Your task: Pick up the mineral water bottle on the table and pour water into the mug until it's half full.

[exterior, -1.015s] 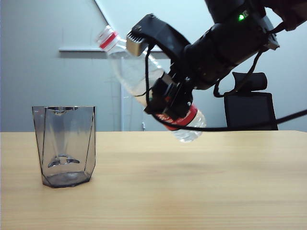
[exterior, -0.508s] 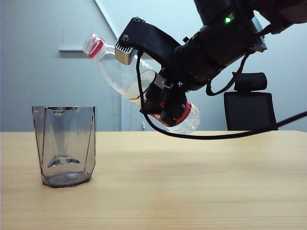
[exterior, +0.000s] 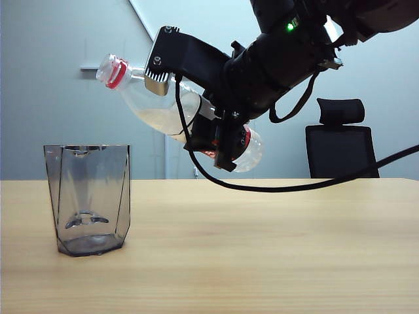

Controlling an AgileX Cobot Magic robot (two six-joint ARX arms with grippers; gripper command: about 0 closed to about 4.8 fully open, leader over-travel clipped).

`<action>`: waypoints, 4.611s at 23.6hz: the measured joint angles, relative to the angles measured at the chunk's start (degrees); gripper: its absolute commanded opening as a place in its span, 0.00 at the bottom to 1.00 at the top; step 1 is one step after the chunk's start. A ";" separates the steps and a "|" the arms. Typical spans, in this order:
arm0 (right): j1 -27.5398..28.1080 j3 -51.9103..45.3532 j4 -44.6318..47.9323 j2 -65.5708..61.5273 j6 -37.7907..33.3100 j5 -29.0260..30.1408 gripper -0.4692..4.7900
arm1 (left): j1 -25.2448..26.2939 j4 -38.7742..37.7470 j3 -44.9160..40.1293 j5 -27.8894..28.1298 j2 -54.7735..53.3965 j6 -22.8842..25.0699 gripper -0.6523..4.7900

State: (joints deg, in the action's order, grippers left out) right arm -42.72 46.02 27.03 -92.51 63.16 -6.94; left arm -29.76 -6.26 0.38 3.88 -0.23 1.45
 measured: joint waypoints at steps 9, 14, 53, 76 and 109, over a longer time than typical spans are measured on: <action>-0.02 0.02 0.07 -0.28 6.43 -0.66 0.58 | 0.00 0.00 0.00 0.02 0.02 0.00 0.12; -0.02 0.00 0.02 -0.39 8.94 -1.05 0.58 | 0.02 0.00 0.00 0.02 0.00 0.00 0.12; -0.39 0.02 1.57 -0.39 20.96 -11.06 0.58 | 0.02 0.00 0.00 0.02 -0.02 0.00 0.12; -0.74 0.02 1.81 -0.39 23.71 -13.94 0.58 | 0.02 0.00 0.00 0.02 -0.04 0.00 0.12; -1.77 0.02 2.23 -0.37 22.12 -14.95 0.58 | 0.00 0.00 0.00 0.02 -0.02 0.00 0.12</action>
State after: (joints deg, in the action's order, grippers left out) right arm -44.49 46.04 29.26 -92.88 85.27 -21.89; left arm -29.76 -6.26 0.38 3.90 -0.25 1.45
